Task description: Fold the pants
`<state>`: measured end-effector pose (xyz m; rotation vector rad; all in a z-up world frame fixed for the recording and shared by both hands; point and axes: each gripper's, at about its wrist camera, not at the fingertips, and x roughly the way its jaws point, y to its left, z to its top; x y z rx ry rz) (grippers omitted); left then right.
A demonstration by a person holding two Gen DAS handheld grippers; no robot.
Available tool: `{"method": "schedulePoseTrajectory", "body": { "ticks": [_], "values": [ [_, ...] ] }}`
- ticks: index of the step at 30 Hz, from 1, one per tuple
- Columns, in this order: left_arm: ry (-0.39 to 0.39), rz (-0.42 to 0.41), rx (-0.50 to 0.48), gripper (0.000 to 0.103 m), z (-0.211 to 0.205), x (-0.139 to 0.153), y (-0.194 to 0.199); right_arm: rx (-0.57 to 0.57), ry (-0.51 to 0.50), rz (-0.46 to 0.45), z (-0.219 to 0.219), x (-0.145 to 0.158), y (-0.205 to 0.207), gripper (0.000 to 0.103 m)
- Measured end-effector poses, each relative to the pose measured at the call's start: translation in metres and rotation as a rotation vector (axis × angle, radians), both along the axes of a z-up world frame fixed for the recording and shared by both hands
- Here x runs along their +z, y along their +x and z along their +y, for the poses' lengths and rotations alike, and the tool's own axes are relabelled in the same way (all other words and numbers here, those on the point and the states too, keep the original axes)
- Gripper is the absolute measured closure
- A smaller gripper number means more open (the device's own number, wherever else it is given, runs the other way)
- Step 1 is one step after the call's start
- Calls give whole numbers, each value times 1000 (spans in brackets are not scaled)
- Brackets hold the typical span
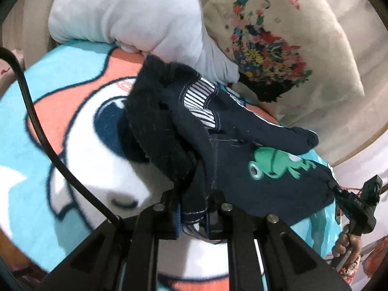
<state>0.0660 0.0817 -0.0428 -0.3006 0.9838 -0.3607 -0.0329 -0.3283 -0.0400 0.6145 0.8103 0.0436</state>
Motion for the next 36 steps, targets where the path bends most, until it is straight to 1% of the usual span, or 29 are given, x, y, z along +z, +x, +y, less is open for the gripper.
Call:
{"method": "schedulePoseTrajectory", "body": {
  "ticks": [3, 4, 6, 7, 9, 10, 11, 12, 13, 14, 15, 16, 17, 19, 20, 22, 25, 26, 27, 28, 29, 31, 33, 34, 36],
  "values": [
    [1, 17, 19, 89, 9, -7, -12, -23, 25, 10, -6, -3, -27, 94],
    [6, 28, 24, 87, 10, -12, -13, -30, 35, 20, -8, -7, -33, 94],
    [27, 60, 39, 86, 13, -25, -12, -42, 1, 60, -12, -19, -40, 93],
    [29, 71, 45, 84, 15, -29, -12, -43, -24, 74, -12, -22, -42, 93],
    [14, 56, 41, 81, 20, -26, -17, -54, -55, 75, -18, -19, -51, 91],
    [10, 39, 41, 76, 22, -22, -20, -52, -61, 58, -20, -14, -52, 84],
    [1, 14, 45, 70, 26, -16, -25, -51, -71, 39, -21, -7, -51, 70],
    [-12, -12, 53, 67, 31, -10, -29, -47, -91, 21, -22, 1, -47, 63],
    [-25, -39, 64, 64, 37, -4, -33, -29, -116, 5, -22, 6, -41, 52],
    [-28, -54, 71, 63, 39, 0, -36, 10, -170, -16, -18, 12, -26, 47],
    [-27, -75, 82, 62, 43, 4, -39, 33, -232, -24, -14, 14, -14, 45],
    [-24, -88, 90, 62, 45, 8, -41, 55, -310, -27, -8, 15, -1, 45],
    [-23, -102, 96, 62, 47, 11, -42, 94, -419, -27, 1, 14, 18, 45],
    [-28, -117, 94, 62, 50, 15, -44, 164, -559, -12, 11, 3, 49, 45],
    [-36, -132, 97, 62, 53, 18, -46, 187, -578, -5, 13, -2, 61, 45],
    [-38, -150, 104, 62, 57, 23, -47, 214, -563, 3, 12, -12, 83, 45],
    [-39, -166, 111, 62, 58, 26, -46, 248, -527, -4, 13, -20, 104, 45],
    [-38, -167, 111, 62, 57, 26, -45, 256, -518, -11, 14, -21, 107, 49],
    [-38, -168, 110, 62, 55, 26, -44, 264, -493, -13, 14, -22, 109, 60],
    [-41, -165, 105, 62, 53, 25, -44, 281, -424, -6, 12, -23, 112, 88],
    [-41, -162, 101, 62, 51, 24, -43, 286, -319, 8, 8, -22, 112, 88],
    [-35, -161, 93, 62, 47, 25, -42, 259, -233, -8, 1, -11, 105, 89],
    [-26, -160, 82, 62, 43, 27, -41, 233, -130, -39, -7, 10, 91, 90],
    [-24, -161, 80, 61, 41, 28, -41, 218, -95, -51, -10, 20, 84, 90],
    [-30, -167, 74, 60, 37, 32, -40, 188, 8, -67, -20, 39, 69, 90]
  ]
}}
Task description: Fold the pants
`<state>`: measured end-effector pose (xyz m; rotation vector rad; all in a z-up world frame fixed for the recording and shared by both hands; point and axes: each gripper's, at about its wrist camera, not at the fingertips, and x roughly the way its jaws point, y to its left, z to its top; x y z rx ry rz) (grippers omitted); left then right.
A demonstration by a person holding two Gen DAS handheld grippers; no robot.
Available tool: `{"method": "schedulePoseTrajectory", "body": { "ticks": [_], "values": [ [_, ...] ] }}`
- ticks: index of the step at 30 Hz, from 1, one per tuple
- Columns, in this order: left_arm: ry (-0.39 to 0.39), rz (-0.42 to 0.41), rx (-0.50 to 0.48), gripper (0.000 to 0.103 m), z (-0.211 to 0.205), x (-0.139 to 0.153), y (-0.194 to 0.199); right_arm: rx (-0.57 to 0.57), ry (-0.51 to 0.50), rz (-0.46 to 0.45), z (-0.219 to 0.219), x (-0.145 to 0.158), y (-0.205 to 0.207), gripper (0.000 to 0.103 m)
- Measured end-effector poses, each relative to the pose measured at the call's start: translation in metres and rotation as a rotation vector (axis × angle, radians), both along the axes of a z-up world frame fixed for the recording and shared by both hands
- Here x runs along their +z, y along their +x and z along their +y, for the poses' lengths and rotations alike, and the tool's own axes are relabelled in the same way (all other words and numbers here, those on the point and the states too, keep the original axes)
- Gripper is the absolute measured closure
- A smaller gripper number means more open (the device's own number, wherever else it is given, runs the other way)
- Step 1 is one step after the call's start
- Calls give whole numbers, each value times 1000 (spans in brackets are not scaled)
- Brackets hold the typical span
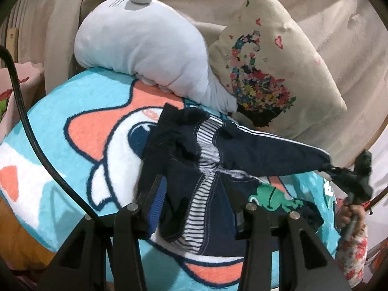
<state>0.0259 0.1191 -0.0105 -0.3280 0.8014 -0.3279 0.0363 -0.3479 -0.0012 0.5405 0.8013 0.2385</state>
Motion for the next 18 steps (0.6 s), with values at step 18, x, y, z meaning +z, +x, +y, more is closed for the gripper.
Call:
{"method": "schedulePoseTrajectory", "body": {
  "ticks": [18],
  "values": [
    [48, 27, -102, 49, -46, -7, 31, -121, -69, 70, 12, -9, -36, 63]
  ]
}}
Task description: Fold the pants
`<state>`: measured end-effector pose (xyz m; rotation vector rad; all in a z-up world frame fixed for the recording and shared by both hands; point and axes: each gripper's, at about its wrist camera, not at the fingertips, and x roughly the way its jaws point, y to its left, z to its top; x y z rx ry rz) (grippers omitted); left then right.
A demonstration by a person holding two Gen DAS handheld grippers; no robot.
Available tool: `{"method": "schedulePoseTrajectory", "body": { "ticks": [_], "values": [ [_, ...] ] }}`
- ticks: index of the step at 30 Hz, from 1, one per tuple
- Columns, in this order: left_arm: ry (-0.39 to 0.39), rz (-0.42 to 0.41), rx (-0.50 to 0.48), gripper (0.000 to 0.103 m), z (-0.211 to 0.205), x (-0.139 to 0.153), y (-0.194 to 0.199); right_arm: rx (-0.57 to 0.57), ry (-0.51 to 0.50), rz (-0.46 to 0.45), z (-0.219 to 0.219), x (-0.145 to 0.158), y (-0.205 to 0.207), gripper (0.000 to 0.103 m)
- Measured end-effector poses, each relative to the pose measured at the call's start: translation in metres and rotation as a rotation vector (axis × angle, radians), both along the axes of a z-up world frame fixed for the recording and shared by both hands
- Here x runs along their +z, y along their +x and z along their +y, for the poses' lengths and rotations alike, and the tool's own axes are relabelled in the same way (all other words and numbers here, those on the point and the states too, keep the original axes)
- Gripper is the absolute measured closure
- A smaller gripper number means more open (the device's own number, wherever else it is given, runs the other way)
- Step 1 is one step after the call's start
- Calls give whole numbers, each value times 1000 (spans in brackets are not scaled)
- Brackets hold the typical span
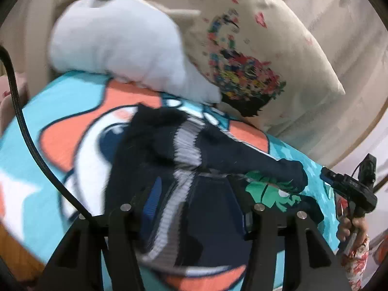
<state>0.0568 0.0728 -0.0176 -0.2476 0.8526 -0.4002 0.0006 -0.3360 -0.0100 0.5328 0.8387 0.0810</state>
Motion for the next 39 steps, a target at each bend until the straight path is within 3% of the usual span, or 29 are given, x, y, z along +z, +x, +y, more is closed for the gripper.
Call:
{"method": "schedulePoseTrajectory", "body": {
  "ticks": [2, 4, 7, 9, 10, 13, 17, 19, 22, 27, 29, 32, 33, 35, 37, 39],
  "values": [
    [-3, 45, 2, 49, -11, -12, 22, 102, 103, -3, 18, -7, 10, 63],
    [6, 95, 12, 49, -20, -26, 43, 124, 135, 18, 27, -17, 22, 63],
    [88, 127, 49, 49, -28, -44, 67, 53, 108, 104, 26, -44, 37, 63],
    [96, 164, 50, 49, -28, -52, 76, -22, 61, 188, 16, -62, 43, 63],
    [91, 172, 42, 50, -26, -50, 76, -37, 64, 194, 11, -64, 41, 71],
    [91, 113, 19, 50, -22, -27, 61, -46, 176, 132, -12, -44, 20, 71],
    [58, -5, 13, 50, -7, 28, 29, -44, 327, -49, -41, 24, -24, 71],
    [48, -57, 17, 50, 1, 57, 15, -32, 330, -120, -50, 63, -47, 71],
    [55, -159, 14, 50, 11, 116, -10, -25, 180, -192, -54, 124, -78, 71],
    [135, -345, 55, 50, 24, 222, -43, -105, -229, -261, -72, 242, -133, 71],
    [190, -462, 93, 50, 30, 272, -62, -197, -401, -264, -86, 293, -157, 71],
    [260, -638, 177, 46, 36, 336, -92, -367, -565, -293, -110, 364, -191, 71],
    [270, -667, 188, 42, 37, 350, -97, -419, -597, -301, -119, 383, -201, 71],
    [311, -700, 196, 20, 39, 376, -108, -538, -671, -306, -136, 427, -225, 71],
    [344, -731, 215, 16, 38, 384, -115, -614, -705, -284, -147, 450, -237, 69],
    [367, -790, 260, 8, 39, 379, -128, -669, -673, -272, -156, 457, -248, 67]
  ]
}}
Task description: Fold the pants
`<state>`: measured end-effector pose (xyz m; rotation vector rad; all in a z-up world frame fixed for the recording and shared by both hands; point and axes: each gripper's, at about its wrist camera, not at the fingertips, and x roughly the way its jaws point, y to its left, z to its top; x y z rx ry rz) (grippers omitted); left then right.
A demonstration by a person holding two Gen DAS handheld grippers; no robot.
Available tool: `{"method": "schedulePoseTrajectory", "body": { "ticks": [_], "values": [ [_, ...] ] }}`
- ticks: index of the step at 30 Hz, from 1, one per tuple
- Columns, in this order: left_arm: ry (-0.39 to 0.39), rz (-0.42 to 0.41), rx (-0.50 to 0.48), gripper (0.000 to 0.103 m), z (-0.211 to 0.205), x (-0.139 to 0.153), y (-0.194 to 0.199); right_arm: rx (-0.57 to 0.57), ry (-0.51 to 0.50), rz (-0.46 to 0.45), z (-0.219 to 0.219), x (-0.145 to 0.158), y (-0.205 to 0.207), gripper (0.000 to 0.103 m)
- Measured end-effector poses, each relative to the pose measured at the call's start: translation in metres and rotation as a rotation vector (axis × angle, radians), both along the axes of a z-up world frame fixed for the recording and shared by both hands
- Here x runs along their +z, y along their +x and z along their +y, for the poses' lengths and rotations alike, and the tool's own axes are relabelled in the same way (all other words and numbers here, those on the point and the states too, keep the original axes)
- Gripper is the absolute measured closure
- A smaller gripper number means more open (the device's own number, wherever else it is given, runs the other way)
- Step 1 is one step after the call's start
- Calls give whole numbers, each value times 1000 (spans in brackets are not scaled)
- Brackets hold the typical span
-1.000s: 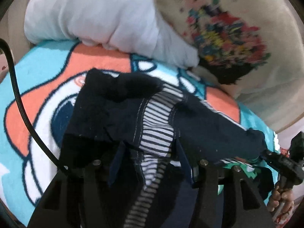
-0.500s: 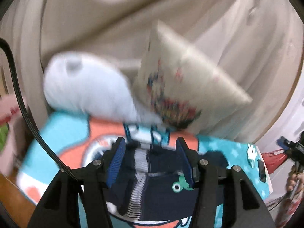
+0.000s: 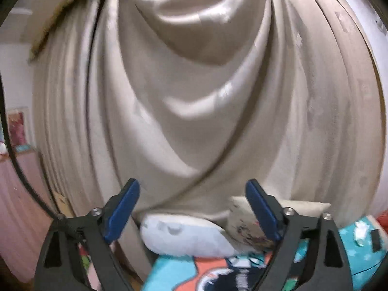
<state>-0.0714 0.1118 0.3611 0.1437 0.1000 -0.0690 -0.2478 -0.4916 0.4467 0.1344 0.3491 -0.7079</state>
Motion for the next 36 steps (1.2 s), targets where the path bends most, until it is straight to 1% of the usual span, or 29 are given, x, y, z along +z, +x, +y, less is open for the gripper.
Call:
{"method": "schedulePoseTrajectory", "body": {
  "ticks": [1, 2, 4, 6, 7, 9, 12, 13, 14, 15, 16, 17, 19, 20, 22, 23, 26, 27, 29, 31, 32, 34, 36],
  "values": [
    [4, -18, 4, 3, 0, -7, -3, 1, 11, -10, 0, -2, -3, 66],
    [-2, -32, 4, 3, 1, -18, -9, 30, 19, -13, 2, -11, -4, 65],
    [-1, -14, 2, 3, 4, -29, -17, 47, 9, 7, 8, -24, -1, 65],
    [16, -6, 11, 3, 7, -29, -23, 45, -11, 50, 15, -31, 4, 65],
    [15, -18, 37, 3, 13, -26, -27, 40, -17, 55, 16, -32, 3, 65],
    [-4, -48, 91, 3, 31, -14, -38, 29, -41, 31, 21, -24, -12, 65],
    [-41, -108, 225, 3, 62, 2, -47, -11, -88, -21, 33, -11, -31, 64],
    [-53, -130, 276, 3, 73, 4, -48, -26, -102, -29, 34, -7, -37, 62],
    [-67, -145, 312, 2, 81, 4, -49, -43, -112, -36, 36, -5, -44, 60],
    [-81, -152, 327, 2, 88, 1, -50, -45, -110, -39, 35, -8, -48, 59],
    [-103, -149, 322, 2, 95, -5, -50, -37, -103, -42, 35, -12, -50, 59],
    [-118, -139, 309, 2, 99, -10, -49, -18, -86, -41, 35, -23, -52, 58],
    [-148, -93, 262, 2, 103, -32, -48, 19, -45, -25, 35, -46, -49, 58],
    [-152, -70, 230, 2, 101, -45, -43, 54, -21, -13, 36, -63, -46, 58],
    [-147, -15, 172, 2, 90, -79, -35, 134, 24, 17, 44, -101, -34, 58],
    [-153, 19, 155, 2, 85, -98, -29, 187, 61, 43, 50, -128, -23, 58],
    [-214, 106, 101, 2, 80, -147, -14, 323, 171, 97, 66, -191, 1, 58],
    [-235, 144, 93, 2, 78, -165, -10, 372, 206, 118, 74, -214, 10, 58],
    [-250, 172, 106, 2, 77, -193, -5, 445, 250, 161, 87, -253, 26, 58],
    [-242, 158, 125, 2, 76, -212, 4, 513, 273, 199, 104, -292, 51, 58],
    [-237, 165, 107, 2, 73, -217, 11, 536, 275, 216, 111, -306, 63, 58],
    [-232, 226, 62, 2, 66, -230, 30, 576, 297, 257, 122, -331, 91, 58],
    [-244, 314, -22, 2, 54, -244, 58, 612, 355, 288, 130, -356, 127, 58]
  ]
}}
